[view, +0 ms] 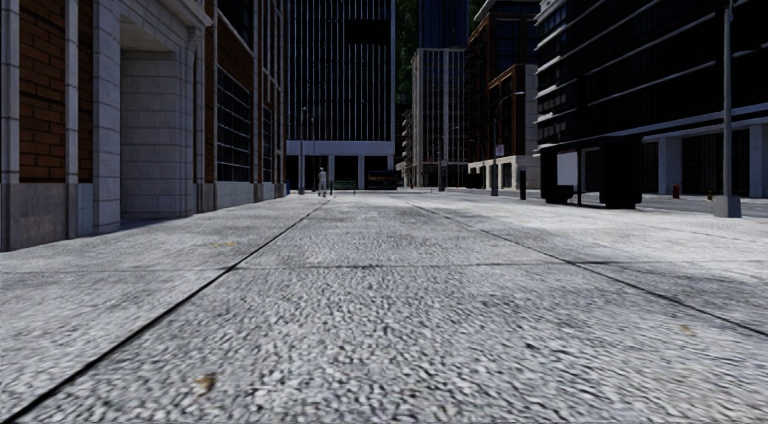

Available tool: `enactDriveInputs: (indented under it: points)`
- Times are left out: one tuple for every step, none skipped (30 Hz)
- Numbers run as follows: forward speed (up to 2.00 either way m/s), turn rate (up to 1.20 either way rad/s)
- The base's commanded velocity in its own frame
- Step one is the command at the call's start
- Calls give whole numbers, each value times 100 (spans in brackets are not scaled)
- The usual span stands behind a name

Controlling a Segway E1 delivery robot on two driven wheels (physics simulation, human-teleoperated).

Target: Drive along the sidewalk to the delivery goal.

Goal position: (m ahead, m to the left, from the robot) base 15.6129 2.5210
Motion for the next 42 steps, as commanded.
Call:
enactDriveInputs:
  points:
    - [200, 0]
    - [200, 0]
    - [200, 0]
    - [200, 0]
    - [200, 0]
    - [200, 0]
    - [200, 0]
    - [200, 0]
    - [200, 0]
    - [200, 0]
    - [200, 0]
    - [200, 2]
    - [200, 2]
    - [200, 28]
    - [200, 55]
    - [200, 82]
    - [200, 90]
    - [200, 90]
    - [200, 92]
    - [200, 77]
    - [200, 44]
    - [200, 21]
    - [200, 6]
    - [200, 6]
    - [200, 1]
    - [200, 0]
    - [200, 0]
    - [200, 0]
    - [200, 0]
    - [200, 0]
    - [200, 0]
    - [200, 0]
    - [200, 0]
    - [200, 0]
    - [200, 0]
    - [200, 0]
    - [200, 0]
    - [200, 0]
    - [200, 0]
    - [200, 0]
    - [200, 0]
    - [200, 0]
